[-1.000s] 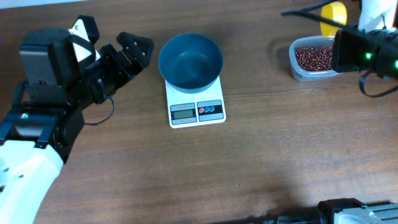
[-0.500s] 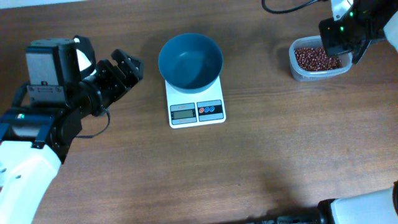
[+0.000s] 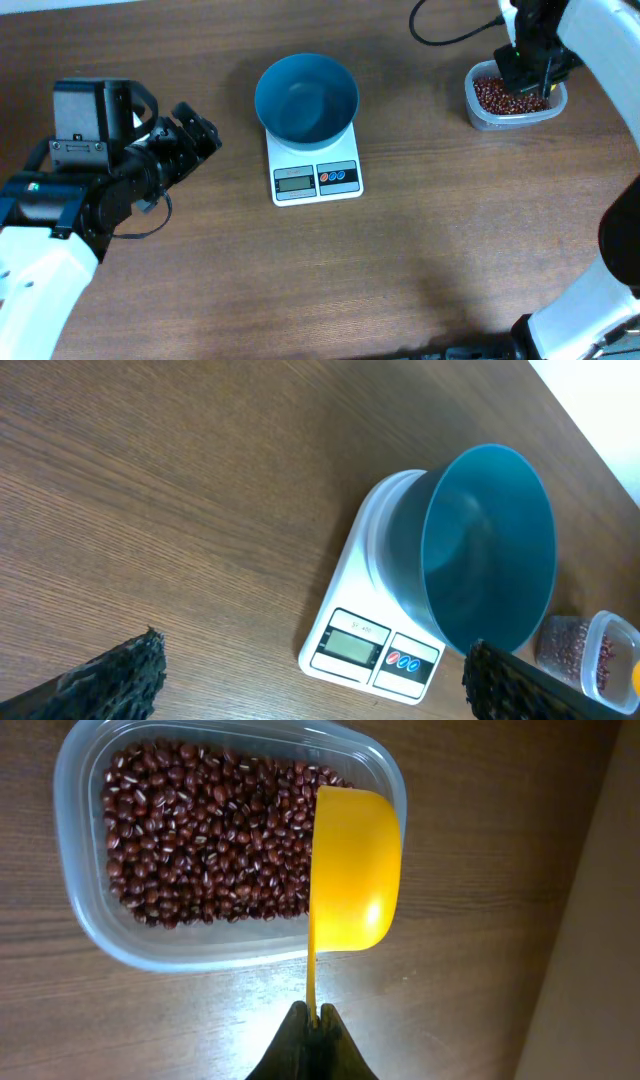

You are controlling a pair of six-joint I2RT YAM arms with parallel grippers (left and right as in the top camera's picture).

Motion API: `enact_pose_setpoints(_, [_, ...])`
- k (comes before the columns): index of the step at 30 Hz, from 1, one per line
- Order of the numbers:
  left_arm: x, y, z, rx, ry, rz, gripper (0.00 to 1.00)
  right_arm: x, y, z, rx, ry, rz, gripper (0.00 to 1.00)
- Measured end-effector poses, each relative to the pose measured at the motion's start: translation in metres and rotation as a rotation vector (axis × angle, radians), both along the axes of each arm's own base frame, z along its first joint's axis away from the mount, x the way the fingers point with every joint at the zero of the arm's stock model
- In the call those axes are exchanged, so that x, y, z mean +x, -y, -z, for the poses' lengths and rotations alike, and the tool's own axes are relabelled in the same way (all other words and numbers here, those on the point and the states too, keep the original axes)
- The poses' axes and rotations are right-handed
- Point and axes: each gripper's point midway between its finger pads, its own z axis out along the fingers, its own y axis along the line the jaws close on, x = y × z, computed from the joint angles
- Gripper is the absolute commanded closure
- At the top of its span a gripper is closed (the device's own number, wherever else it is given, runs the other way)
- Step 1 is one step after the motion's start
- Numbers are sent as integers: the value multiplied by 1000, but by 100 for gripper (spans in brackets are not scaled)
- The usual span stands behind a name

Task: Scoop item into bowl and weigh 50g on scale
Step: 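Move the scoop with the right gripper into the bean tub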

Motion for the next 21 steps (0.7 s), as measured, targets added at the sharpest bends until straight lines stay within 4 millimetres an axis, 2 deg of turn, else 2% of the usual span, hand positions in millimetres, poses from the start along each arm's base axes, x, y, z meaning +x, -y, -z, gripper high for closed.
enact_pose_setpoints(2, [1, -3, 0, 13, 2, -11, 1, 5, 1, 10, -2, -11, 1, 96])
enact_pose_setpoints(4, [1, -4, 0, 16, 3, -13, 1, 9, 2, 11, -2, 4, 4, 96])
enact_pose_setpoints(6, [1, -4, 0, 18, 2, -14, 1, 7, 13, 11, -1, 6, 32, 96])
enact_pose_setpoints(10, [2, -11, 1, 51, 8, -42, 1, 2, 26, 19, 111, 16, 85, 96])
enact_pose_setpoints(18, [3, -12, 1, 57, 9, -46, 1, 11, 18, 23, 167, 49, 71, 96])
enact_pose_setpoints(20, [3, -12, 1, 57, 9, -46, 1, 12, 18, 31, 167, 54, 71, 96])
enact_pose_setpoints(21, [3, -12, 1, 57, 9, -46, 1, 9, 18, 41, 168, 41, 72, 96])
